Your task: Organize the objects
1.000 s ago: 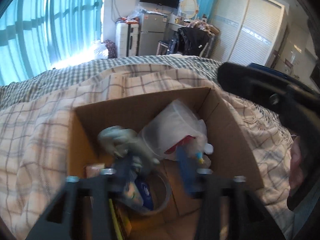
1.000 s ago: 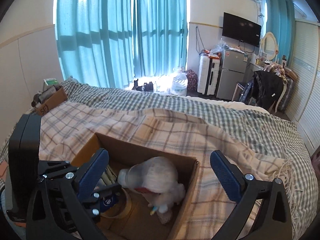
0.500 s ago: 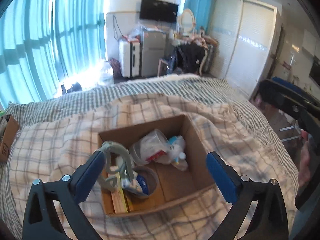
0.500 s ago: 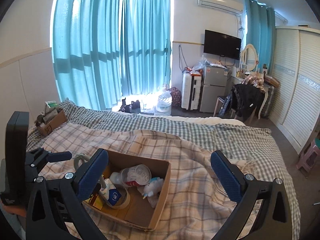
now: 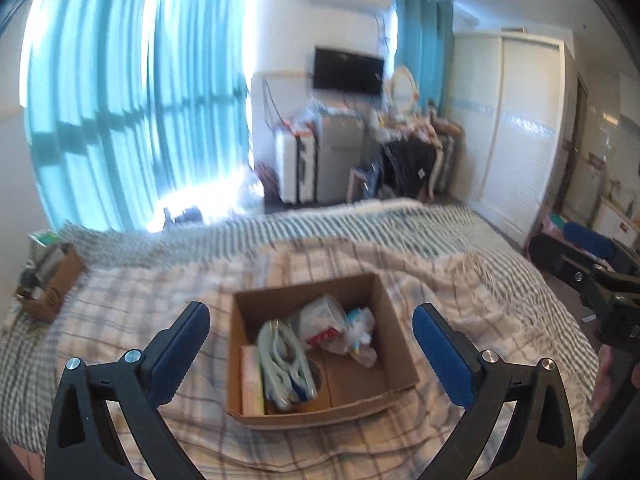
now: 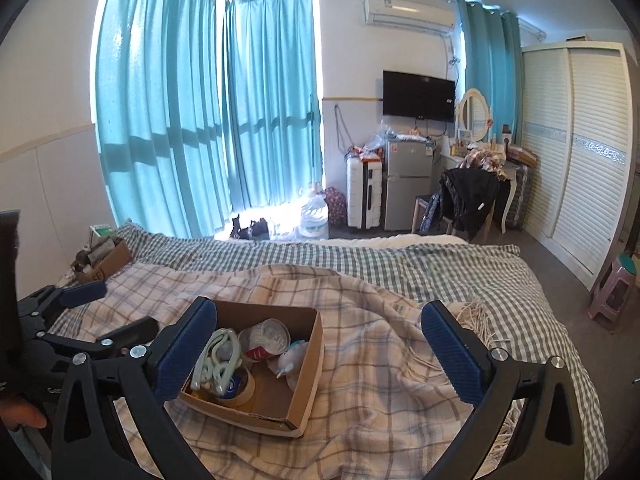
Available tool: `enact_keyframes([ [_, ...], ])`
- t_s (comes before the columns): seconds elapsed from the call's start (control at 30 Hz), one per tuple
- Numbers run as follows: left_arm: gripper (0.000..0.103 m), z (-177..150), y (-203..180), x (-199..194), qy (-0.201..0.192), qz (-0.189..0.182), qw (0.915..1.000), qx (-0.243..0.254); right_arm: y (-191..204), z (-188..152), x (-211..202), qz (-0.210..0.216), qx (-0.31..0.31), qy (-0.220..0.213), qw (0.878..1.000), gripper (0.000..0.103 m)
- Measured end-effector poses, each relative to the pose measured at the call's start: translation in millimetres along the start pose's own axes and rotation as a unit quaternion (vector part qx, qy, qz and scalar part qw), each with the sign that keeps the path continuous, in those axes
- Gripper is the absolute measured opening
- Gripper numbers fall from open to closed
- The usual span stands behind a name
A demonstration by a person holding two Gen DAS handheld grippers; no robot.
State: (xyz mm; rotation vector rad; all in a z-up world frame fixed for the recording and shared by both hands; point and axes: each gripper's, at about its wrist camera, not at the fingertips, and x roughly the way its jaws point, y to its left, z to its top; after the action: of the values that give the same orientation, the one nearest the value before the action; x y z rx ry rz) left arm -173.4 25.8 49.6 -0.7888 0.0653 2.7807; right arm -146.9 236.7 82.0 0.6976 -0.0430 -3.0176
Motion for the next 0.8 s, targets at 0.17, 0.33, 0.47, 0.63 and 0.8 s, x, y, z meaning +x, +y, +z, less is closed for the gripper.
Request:
enact_keyframes([
  [0.17,0.103,-8.3,1.5,-24.7,-0.047,0.018,0.9986,-0.018,5.5,-10.5,-16.2,-0.007,0.008,-0.026,1.0,0.103],
  [0.33,0.103,-30.6,3.8,-35.3,-0.082,0.062,0.9944,-0.026,12.8,-35.4,-20.3,-0.007,0.005,-0.043,0.999,0.103],
  [0.47,0.103,-64.9,4.7,-29.2,-0.092,0.065,0.9932,-0.03,15.1,-64.3,-10.6,-0.011,-0.01,-0.051,0.999,0.103],
  [0.63,0.103,-103.1,12.2,-13.9,-0.074,0.063,0.9941,-0.049,23.3,-94.3,2.3,-0.042,-0.055,-0.061,0.996,0.103],
  [0.8,0.103,-111.1,19.6,-9.9,-0.067,0.067,0.9932,-0.068,18.3,-102.4,9.6,-0.033,-0.048,-0.049,0.997,0.103],
])
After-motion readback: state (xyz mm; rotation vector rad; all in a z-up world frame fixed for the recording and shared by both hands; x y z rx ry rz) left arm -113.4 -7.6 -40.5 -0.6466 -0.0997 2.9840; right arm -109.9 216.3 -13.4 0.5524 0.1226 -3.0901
